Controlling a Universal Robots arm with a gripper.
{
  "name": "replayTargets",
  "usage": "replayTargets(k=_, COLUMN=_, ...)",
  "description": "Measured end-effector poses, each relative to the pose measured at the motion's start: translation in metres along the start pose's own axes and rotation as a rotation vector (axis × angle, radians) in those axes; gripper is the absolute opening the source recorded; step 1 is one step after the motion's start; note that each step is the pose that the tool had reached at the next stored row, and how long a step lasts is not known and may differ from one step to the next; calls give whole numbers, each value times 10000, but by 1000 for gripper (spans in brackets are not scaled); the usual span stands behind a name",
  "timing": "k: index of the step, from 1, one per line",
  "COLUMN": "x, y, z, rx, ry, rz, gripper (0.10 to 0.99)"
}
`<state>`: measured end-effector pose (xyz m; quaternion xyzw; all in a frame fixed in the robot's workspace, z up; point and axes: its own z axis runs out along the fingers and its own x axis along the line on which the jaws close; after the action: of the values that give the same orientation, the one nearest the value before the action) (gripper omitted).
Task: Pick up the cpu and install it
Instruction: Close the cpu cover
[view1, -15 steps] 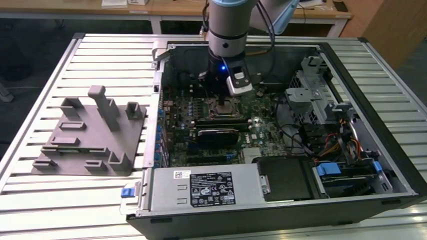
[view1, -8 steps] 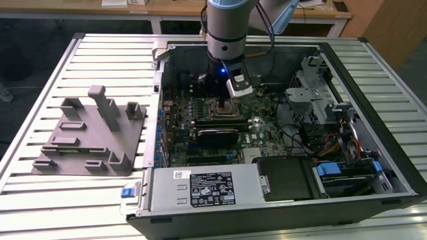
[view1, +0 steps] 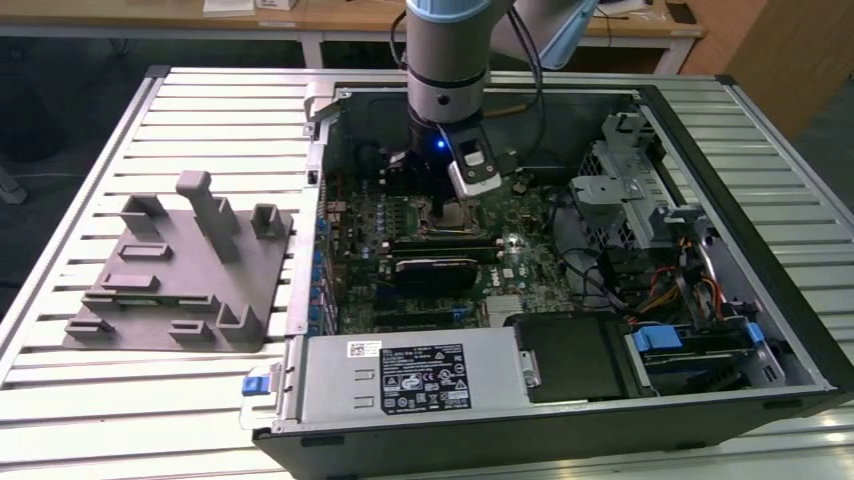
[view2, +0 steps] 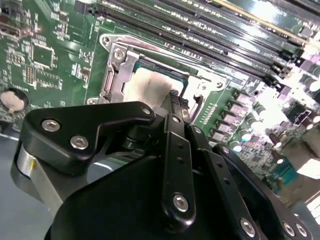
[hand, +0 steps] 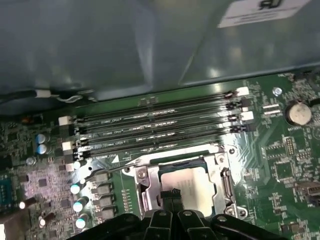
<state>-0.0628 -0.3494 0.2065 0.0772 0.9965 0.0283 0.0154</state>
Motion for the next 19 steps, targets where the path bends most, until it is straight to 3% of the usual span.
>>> replayTargets(k=10, x=119, y=-21, z=35, rx=-18, ry=40, rz=-682, gripper=106)
replayTargets(k=19, x=136, y=-28, z=80, rx=-26, ry=68, rz=-1122, gripper=106)
